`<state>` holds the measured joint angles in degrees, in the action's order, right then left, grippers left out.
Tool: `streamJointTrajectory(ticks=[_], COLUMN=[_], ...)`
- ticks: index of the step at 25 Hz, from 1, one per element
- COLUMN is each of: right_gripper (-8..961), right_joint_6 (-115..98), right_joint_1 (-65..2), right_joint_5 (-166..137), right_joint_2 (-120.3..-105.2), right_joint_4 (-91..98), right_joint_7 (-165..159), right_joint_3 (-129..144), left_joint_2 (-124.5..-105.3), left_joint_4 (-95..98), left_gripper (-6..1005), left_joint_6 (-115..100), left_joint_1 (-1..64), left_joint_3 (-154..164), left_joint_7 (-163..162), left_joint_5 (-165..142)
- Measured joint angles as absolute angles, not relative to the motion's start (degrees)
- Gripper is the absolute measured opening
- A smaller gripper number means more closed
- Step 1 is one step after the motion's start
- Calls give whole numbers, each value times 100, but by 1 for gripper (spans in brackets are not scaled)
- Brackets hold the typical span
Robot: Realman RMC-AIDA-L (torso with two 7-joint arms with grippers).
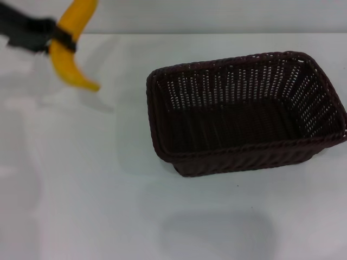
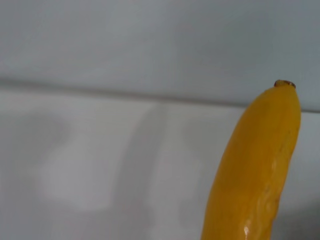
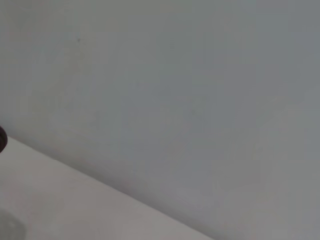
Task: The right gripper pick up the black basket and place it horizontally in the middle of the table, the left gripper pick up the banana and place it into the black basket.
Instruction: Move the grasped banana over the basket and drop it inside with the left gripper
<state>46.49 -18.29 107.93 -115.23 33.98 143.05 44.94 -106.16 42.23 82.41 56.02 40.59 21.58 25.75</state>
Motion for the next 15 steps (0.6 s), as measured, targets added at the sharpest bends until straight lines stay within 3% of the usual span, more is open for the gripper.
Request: streamJointTrajectory(ticks=[4, 7, 15], right_gripper=[422, 422, 423], right_joint_6=[4706, 4799, 5181], right_joint_1=[-1854, -1864, -1869], right_joint_5=[10825, 10897, 10984], right_joint_2=[-11522, -11522, -11522], right_joint_4=[3414, 3402, 3314], right_joint_7=[14302, 14301, 14309], right_joint_3=[4519, 4519, 4515], left_joint_2=[-10494, -10588, -11334], left_joint_4=[4339, 4347, 4293], left_gripper=[517, 517, 519], left_joint_6=[9110, 9515, 9117], left_joint_1=[6093, 6560, 7220], left_joint_3=[4081, 4368, 5821], left_joint_7=[2704, 2873, 2839], left_joint_5=[3458, 3582, 3455])
